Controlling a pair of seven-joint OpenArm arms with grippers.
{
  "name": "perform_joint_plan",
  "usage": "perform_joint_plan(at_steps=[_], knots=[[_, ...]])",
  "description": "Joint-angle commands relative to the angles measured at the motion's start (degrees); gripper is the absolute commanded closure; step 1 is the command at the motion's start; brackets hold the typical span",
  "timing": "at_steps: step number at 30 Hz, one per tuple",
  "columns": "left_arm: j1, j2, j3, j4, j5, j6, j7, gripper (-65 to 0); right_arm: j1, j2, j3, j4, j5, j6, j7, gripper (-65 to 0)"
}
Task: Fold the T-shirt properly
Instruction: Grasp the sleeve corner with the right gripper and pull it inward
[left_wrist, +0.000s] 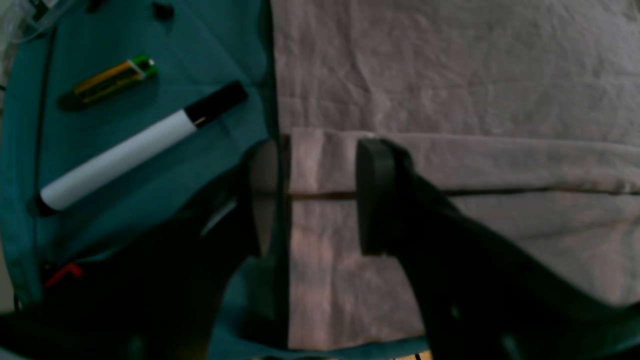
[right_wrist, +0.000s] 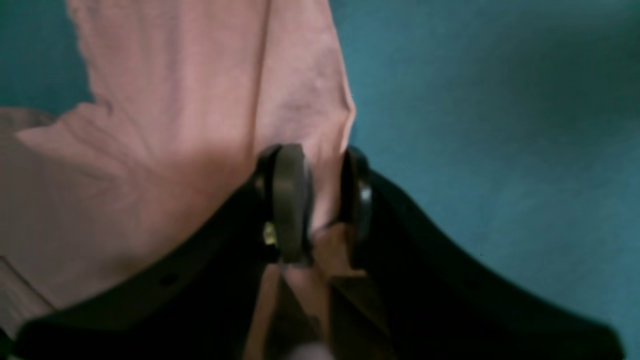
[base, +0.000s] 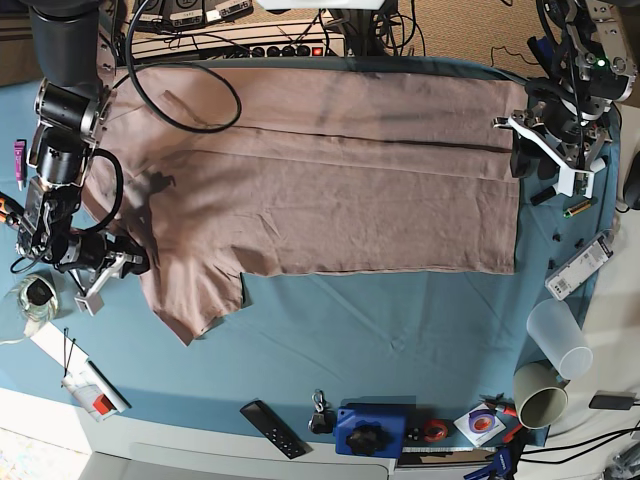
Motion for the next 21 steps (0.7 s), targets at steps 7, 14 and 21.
perform_joint_plan(at_steps=[7,14,21], knots=[[-0.15,-0.48,-0.33,0.92,-0.61,-0.07,-1.05,-26.4,-3.72,1.86,-0.15,0.17,2.27,1.4,-6.36,0.0],[-0.13,-0.46,-0.33,0.92,-0.59,-0.07,-1.03,-26.4,-12.98,4.55,-0.09,10.32,16.79,2.29,-11.34,0.0],[-0.13,-0.46,-0.33,0.92,-0.59,-0.04,-1.05,-26.4,-25.9,4.94,7.76,30.14,21.84,2.29,-12.22,0.0]])
